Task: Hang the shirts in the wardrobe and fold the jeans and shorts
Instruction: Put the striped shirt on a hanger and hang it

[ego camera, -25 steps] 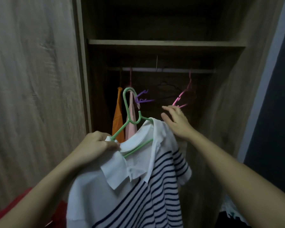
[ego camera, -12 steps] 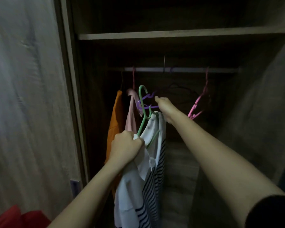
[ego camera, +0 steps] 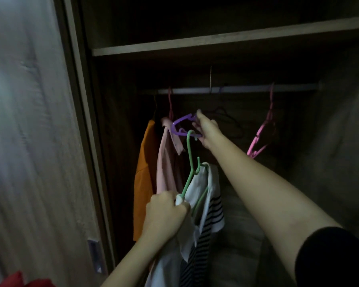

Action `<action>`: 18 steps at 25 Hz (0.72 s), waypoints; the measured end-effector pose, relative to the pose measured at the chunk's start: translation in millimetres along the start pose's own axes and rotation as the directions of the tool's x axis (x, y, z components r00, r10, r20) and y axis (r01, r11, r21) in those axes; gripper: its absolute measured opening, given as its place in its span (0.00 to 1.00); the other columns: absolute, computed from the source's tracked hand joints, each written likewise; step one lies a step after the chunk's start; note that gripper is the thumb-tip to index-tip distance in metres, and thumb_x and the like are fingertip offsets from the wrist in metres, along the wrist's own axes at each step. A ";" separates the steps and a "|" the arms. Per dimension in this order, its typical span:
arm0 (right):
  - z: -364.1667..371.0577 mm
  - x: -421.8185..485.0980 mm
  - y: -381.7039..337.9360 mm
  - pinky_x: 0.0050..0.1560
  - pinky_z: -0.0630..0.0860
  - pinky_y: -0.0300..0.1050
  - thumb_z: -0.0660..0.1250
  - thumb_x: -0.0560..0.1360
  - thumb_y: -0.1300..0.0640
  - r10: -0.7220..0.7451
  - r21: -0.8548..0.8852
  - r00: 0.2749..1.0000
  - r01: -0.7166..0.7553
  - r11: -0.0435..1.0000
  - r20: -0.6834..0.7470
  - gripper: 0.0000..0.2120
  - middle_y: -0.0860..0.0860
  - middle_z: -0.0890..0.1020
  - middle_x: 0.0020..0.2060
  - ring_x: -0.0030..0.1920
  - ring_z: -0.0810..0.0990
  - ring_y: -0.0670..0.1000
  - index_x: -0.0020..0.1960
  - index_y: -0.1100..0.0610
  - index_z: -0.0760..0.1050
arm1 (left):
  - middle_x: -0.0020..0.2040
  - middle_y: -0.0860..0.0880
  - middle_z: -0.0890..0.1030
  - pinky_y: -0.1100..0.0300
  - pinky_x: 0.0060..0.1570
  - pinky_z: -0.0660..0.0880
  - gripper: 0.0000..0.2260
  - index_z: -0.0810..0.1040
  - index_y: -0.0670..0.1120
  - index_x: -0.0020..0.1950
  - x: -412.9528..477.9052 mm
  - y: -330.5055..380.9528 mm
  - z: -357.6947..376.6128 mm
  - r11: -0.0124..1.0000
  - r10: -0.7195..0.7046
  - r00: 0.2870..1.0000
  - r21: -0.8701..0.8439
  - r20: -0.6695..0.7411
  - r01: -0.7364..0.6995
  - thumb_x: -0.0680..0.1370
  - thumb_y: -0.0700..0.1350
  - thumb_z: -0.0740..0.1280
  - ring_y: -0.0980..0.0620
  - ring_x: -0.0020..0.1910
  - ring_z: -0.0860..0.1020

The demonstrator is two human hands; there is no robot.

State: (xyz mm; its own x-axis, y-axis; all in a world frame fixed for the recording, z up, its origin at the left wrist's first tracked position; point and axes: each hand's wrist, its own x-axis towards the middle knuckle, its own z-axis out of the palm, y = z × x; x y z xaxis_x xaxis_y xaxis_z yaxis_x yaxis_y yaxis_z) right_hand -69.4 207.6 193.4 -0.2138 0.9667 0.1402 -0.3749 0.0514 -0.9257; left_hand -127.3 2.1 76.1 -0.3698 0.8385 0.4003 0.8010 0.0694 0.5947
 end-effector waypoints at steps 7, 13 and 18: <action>-25.3 -38.8 -50.2 0.50 0.65 0.45 0.56 0.75 0.37 -0.017 -0.055 0.995 0.022 0.998 0.097 0.19 0.51 0.81 0.42 0.46 0.76 0.49 0.50 0.52 0.73 | 0.41 0.48 0.82 0.53 0.43 0.74 0.08 0.81 0.48 0.44 -21.8 8.8 -15.2 0.994 0.044 0.999 0.100 0.026 -0.047 0.72 0.51 0.66 0.46 0.45 0.78; -42.5 -72.2 -78.0 0.61 0.71 0.47 0.67 0.72 0.53 -0.034 -0.288 0.998 0.049 0.956 0.058 0.05 0.51 0.81 0.43 0.49 0.79 0.49 0.40 0.54 0.74 | 0.38 0.44 0.79 0.57 0.33 0.65 0.09 0.78 0.42 0.38 -3.7 37.0 -11.4 0.995 0.012 1.000 0.098 0.026 -0.014 0.74 0.46 0.65 0.42 0.42 0.76; -64.6 -78.9 -78.1 0.38 0.72 0.39 0.63 0.75 0.62 0.020 -0.392 1.000 -0.026 0.920 -0.020 0.04 0.51 0.77 0.44 0.43 0.79 0.47 0.50 0.58 0.73 | 0.43 0.47 0.75 0.58 0.36 0.69 0.09 0.78 0.39 0.46 50.3 77.2 -30.1 0.999 -0.033 0.999 0.031 -0.024 0.034 0.74 0.44 0.65 0.44 0.46 0.77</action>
State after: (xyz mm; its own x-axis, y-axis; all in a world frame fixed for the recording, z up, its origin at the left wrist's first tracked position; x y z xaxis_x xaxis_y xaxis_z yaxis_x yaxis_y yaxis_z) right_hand 35.1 143.5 232.0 -0.2032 0.9724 0.1144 0.0141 0.1198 -0.9927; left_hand -98.2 33.4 163.1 -0.4075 0.8226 0.3965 0.8019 0.1146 0.5864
